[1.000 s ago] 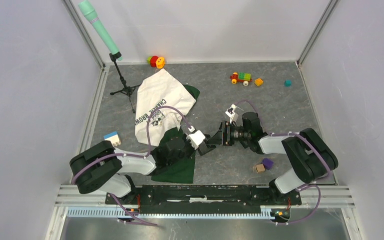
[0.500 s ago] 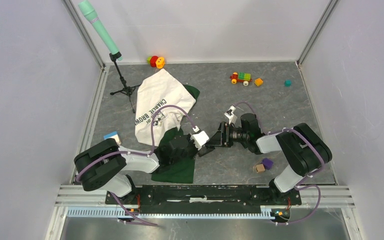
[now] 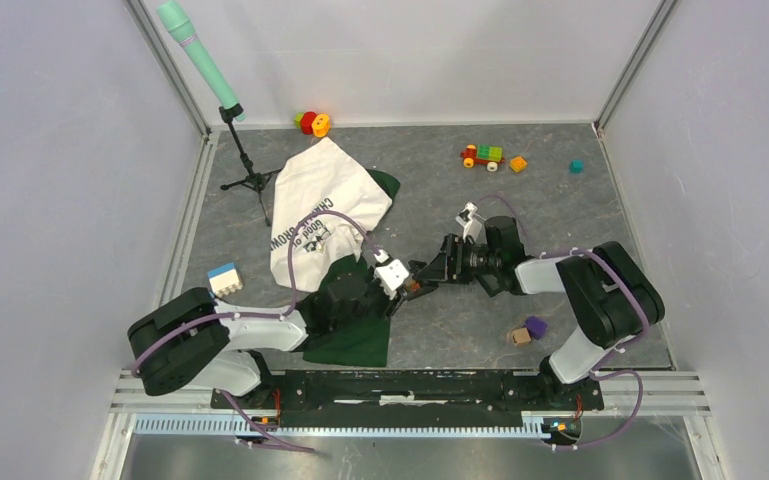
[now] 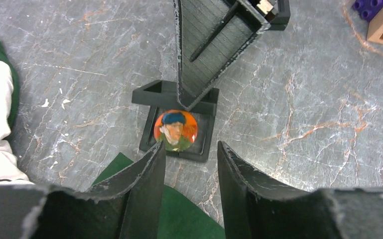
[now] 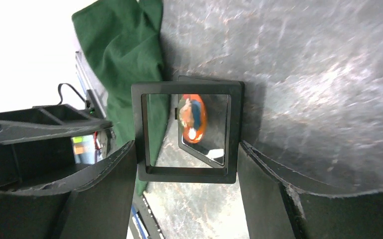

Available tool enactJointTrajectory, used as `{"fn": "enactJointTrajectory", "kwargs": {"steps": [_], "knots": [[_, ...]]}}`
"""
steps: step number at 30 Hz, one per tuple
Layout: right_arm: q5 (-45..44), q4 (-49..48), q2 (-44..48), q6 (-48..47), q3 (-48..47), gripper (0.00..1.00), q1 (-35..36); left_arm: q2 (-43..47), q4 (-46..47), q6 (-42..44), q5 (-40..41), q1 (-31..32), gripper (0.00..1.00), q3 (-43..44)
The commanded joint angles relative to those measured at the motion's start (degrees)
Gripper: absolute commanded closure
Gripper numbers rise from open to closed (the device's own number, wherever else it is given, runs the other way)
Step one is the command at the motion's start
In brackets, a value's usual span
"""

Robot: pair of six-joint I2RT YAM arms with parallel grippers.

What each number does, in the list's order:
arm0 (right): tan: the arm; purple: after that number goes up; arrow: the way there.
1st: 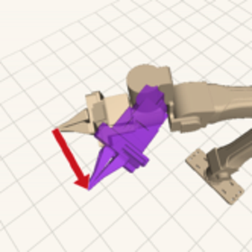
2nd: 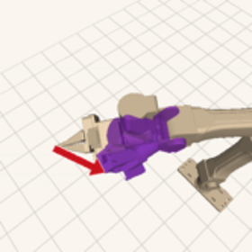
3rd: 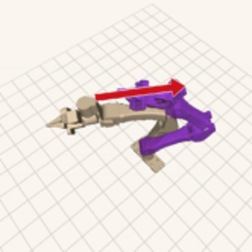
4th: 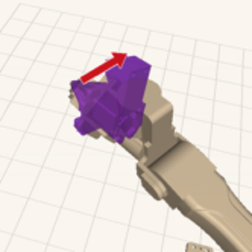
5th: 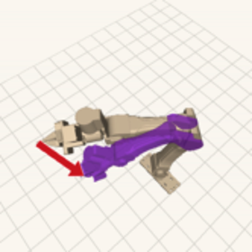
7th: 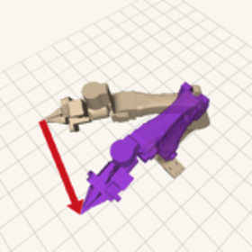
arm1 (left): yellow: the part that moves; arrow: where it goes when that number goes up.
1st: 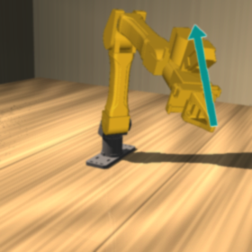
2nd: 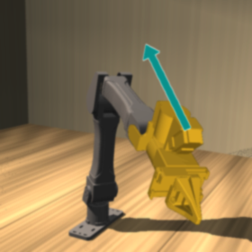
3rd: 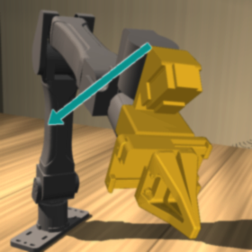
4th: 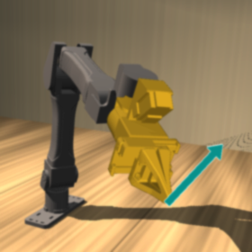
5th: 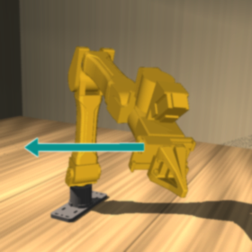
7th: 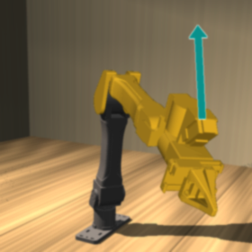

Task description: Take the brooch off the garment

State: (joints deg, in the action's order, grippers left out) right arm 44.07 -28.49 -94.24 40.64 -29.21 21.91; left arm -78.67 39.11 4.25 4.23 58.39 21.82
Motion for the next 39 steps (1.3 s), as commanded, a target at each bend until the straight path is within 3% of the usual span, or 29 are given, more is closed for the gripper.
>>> {"fn": "enactJointTrajectory", "kwargs": {"steps": [1,19,25,30,34,39], "knots": [[-5.9,10.3,1.0,-9.0,-5.4,0.43,-2.1,3.4,0.5,-3.7,3.9,0.3,0.50,-0.3],[-39.2,34.6,3.7,-25.0,-16.9,0.41,-3.6,16.5,-3.9,-12.4,20.3,0.2,0.34,-3.1],[-48.0,39.0,3.4,-27.3,-18.8,0.38,-3.6,16.6,-12.2,-19.1,26.5,-1.3,0.17,-0.4],[-48.7,39.2,3.8,-27.7,-19.5,0.25,-3.6,17.1,-22.5,-25.9,26.5,-5.4,0.13,3.2],[-48.1,40.9,5.7,-28.2,-20.4,0.07,-3.6,17.2,-33.0,-30.8,22.7,-10.5,0.12,6.5],[-49.1,42.2,10.3,-28.7,-20.2,0.03,-3.5,22.5,-43.9,-35.1,23.3,-12.1,0.11,7.1]]}}
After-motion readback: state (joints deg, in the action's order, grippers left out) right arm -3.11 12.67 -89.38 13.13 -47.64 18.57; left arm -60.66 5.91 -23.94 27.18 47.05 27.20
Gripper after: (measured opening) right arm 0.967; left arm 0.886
